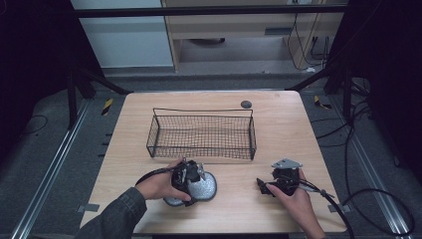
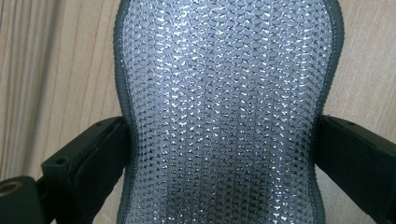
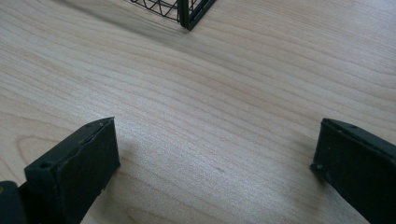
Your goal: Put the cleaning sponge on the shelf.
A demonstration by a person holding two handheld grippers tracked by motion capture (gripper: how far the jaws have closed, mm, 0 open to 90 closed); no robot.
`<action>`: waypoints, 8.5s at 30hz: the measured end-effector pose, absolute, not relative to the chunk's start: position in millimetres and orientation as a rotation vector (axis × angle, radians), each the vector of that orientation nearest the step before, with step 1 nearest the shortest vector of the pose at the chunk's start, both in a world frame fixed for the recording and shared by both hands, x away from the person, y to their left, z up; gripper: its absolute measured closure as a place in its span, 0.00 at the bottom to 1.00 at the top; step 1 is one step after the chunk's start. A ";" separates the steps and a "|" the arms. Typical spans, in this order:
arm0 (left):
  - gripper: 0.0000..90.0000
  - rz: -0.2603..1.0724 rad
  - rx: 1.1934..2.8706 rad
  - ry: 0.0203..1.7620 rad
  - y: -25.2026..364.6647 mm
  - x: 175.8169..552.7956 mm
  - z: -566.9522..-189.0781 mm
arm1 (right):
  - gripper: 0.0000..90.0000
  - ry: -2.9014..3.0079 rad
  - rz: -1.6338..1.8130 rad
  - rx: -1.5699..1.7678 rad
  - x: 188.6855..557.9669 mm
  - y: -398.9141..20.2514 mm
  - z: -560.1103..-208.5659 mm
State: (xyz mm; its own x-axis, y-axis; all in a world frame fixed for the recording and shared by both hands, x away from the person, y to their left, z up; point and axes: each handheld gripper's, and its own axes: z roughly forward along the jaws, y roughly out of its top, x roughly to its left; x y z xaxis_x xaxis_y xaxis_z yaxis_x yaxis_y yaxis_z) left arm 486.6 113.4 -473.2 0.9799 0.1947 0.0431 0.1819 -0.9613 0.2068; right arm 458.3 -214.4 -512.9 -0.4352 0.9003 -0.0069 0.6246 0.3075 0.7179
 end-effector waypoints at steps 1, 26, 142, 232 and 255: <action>0.02 0.091 2.923 0.282 113.3 486.8 -473.2 | 0.00 2.171 0.913 1.357 458.3 -214.4 -512.9; 0.07 0.092 2.921 0.308 117.9 491.1 -474.9 | 0.00 2.169 0.916 1.359 458.2 -214.3 -513.1; 0.08 0.698 2.692 0.518 180.5 542.8 -311.7 | 0.00 2.169 0.919 1.354 458.6 -214.2 -513.3; 0.11 0.651 2.842 0.266 164.1 612.3 -364.2 | 0.00 2.168 0.919 1.354 458.8 -213.9 -513.4; 0.13 0.586 2.876 0.253 158.9 619.5 -379.9 | 0.00 2.167 0.920 1.355 458.8 -213.8 -513.4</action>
